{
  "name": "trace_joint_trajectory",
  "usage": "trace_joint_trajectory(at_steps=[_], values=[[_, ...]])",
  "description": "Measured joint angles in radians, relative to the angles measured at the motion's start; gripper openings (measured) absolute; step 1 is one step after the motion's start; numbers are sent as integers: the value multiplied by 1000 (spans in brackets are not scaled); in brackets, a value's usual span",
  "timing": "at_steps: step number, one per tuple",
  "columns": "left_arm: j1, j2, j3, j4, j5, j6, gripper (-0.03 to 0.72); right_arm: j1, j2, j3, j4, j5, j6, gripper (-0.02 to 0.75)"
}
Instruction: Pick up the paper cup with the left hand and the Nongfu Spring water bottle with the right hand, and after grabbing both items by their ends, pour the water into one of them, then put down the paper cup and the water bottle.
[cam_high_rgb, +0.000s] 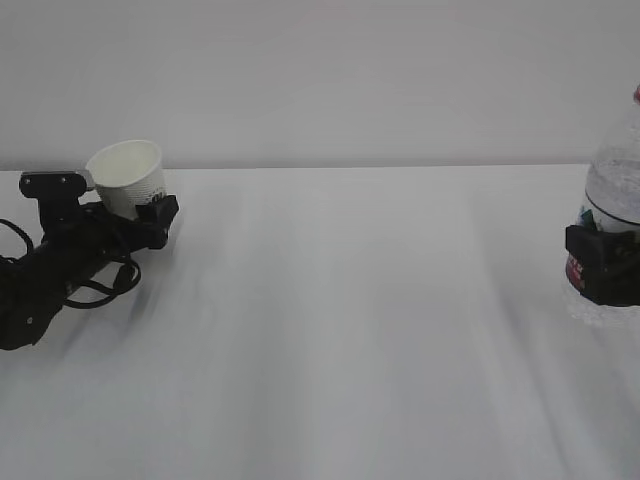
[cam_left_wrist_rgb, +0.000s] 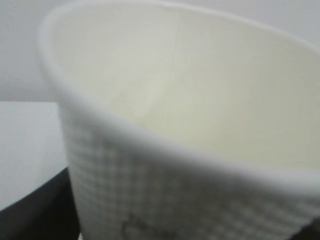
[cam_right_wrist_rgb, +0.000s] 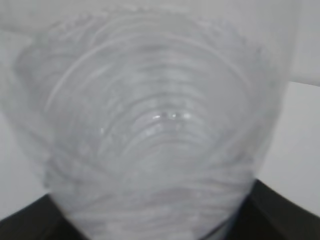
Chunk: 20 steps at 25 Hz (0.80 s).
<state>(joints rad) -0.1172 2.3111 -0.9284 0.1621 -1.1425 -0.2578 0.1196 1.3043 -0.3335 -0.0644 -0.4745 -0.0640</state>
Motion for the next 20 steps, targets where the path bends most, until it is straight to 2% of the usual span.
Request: trace_joint_trajectory(at_steps=[10,16,20], values=[[0,12,-16,2,0,0,676,0,0,0,0,1,0,494],[0,12,-16,2,0,0,547,0,0,0,0,1,0,494],[0,12,-16,5,0,-2,522,0,0,0,0,1,0,494]])
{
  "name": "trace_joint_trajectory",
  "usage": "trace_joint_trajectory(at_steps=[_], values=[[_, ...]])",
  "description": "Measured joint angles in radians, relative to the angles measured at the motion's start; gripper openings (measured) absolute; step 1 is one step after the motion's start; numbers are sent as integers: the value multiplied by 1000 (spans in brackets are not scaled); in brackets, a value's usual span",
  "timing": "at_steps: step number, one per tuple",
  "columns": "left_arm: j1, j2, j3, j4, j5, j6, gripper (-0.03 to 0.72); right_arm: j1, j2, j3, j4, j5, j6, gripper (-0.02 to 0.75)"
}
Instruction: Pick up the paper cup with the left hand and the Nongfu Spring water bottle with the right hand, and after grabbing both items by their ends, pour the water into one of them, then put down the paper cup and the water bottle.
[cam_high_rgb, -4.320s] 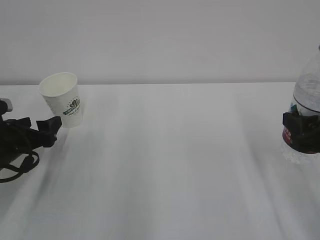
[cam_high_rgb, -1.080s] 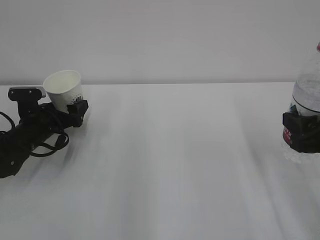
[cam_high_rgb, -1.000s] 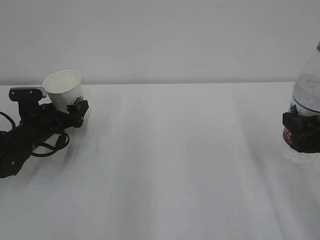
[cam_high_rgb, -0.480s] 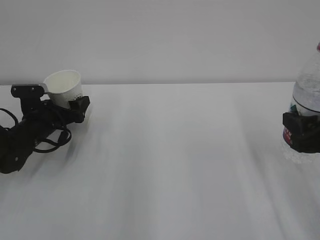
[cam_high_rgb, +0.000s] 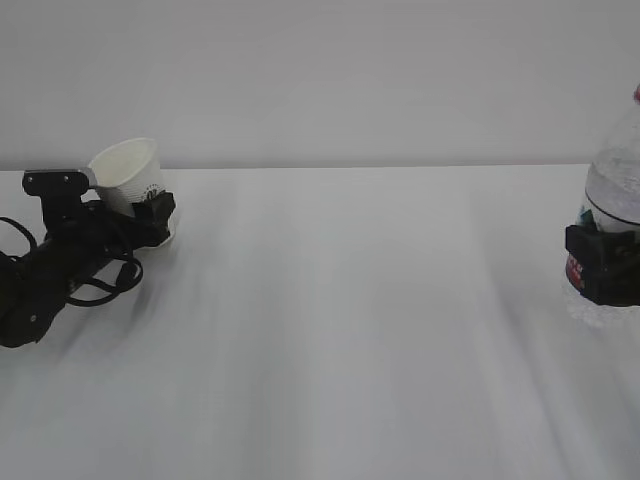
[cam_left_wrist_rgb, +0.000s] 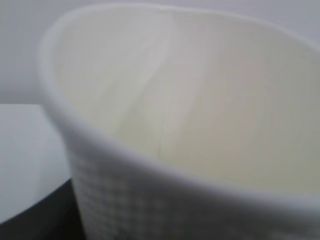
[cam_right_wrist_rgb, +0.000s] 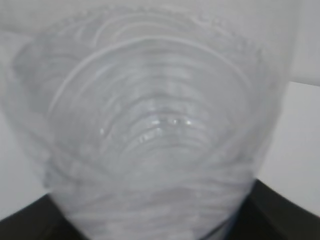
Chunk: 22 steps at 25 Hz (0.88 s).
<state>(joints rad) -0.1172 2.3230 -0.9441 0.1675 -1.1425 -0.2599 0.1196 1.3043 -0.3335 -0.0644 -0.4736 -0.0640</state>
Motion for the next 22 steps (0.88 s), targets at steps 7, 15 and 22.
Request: trace_joint_trajectory(at_steps=[7,15,22], values=[[0,-23,0,90,0,-53,516,0,0,0,0,0,0,494],[0,-63,0,280,0,-81,515,0,0,0,0,-3,0,494],[0,-101,0,426,0,-161,515,0,0,0,0,-3,0,494]])
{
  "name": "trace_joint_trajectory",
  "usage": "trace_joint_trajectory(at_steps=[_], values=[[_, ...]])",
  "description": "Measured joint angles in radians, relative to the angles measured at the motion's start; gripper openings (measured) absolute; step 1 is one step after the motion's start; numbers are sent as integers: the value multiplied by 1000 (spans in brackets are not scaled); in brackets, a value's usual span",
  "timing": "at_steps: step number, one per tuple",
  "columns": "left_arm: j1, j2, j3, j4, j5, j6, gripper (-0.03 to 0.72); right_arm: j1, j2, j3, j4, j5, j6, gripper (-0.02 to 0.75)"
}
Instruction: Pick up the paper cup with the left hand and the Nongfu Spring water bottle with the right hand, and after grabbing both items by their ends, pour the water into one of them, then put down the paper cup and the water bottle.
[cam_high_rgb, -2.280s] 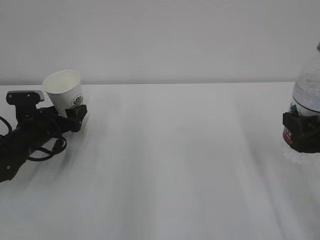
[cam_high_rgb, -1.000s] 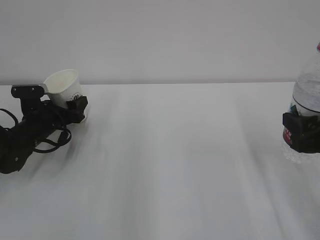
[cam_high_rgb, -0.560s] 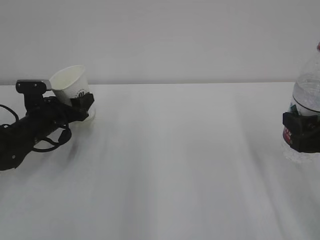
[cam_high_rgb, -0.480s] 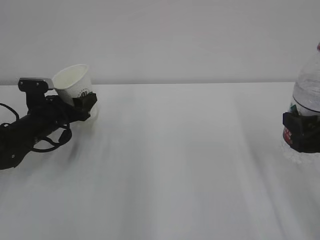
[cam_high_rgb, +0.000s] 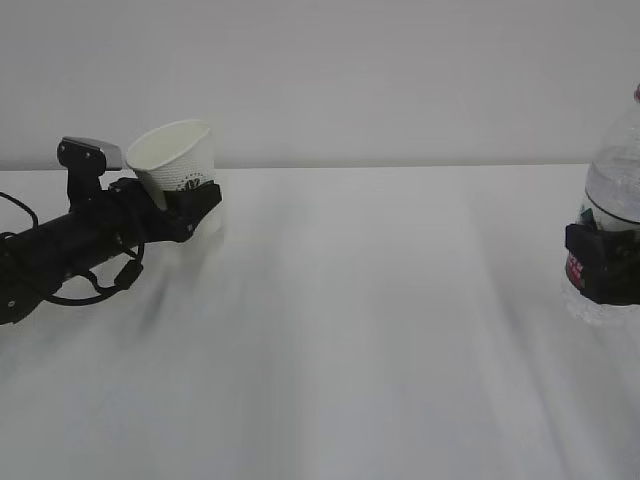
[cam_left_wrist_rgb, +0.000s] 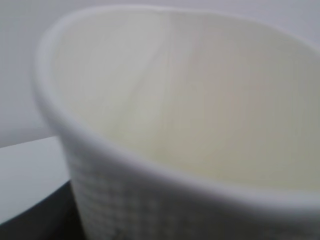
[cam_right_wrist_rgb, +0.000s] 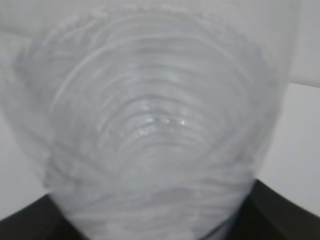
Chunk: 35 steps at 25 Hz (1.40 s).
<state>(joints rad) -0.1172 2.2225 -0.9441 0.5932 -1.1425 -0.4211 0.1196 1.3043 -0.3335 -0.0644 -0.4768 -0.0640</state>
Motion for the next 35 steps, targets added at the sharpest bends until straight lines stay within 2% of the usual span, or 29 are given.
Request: trace_joint_trajectory(at_steps=[9,13,35], values=[[-5,-2,0,176,0,-53,513,0,0,0,0,-67,0,494],[-47,-4,0,210,0,-65,513,0,0,0,0,-100,0,494],[-493,-4,0,235,0,-67,513,0,-19,0,0,-71,15,494]])
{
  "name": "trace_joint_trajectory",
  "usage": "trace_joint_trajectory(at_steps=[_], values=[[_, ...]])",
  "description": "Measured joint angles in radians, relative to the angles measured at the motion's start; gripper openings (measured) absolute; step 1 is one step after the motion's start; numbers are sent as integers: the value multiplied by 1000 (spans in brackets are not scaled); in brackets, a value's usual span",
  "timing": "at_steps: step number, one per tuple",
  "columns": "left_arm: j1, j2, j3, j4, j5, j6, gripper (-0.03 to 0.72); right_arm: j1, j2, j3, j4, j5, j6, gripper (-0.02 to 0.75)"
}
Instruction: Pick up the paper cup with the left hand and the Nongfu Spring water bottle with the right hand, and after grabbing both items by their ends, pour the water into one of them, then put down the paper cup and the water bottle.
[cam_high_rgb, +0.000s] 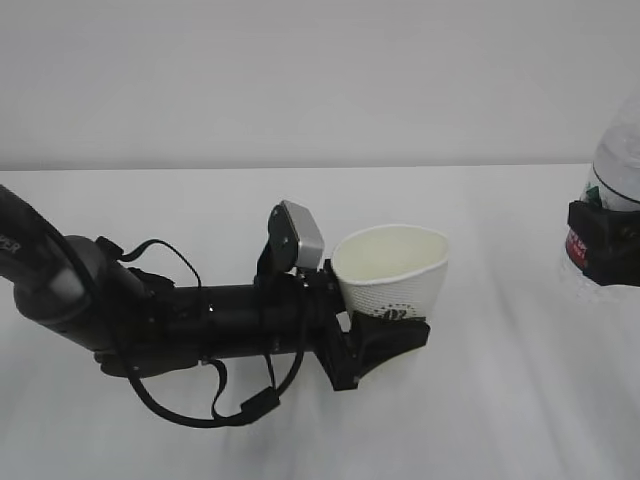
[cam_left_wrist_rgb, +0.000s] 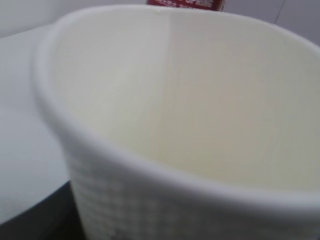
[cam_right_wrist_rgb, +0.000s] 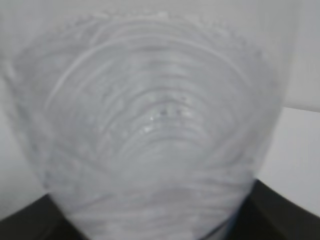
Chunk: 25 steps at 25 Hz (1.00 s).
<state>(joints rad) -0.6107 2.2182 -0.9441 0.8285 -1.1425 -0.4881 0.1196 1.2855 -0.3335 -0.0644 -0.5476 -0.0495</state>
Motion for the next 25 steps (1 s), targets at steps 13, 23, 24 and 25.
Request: trace_joint_trajectory(at_steps=[13,23,24,25], values=[[-102,-4,0,-4,10,-34,513,0,-196,0,0,223,2,494],[-150,-43,0,-4,7,-35,513,0,-349,0,0,427,10,494],[-152,-47,0,-4,7,-35,513,0,-362,0,0,440,10,494],[-154,-52,0,-4,7,-35,513,0,-374,0,0,461,10,494]])
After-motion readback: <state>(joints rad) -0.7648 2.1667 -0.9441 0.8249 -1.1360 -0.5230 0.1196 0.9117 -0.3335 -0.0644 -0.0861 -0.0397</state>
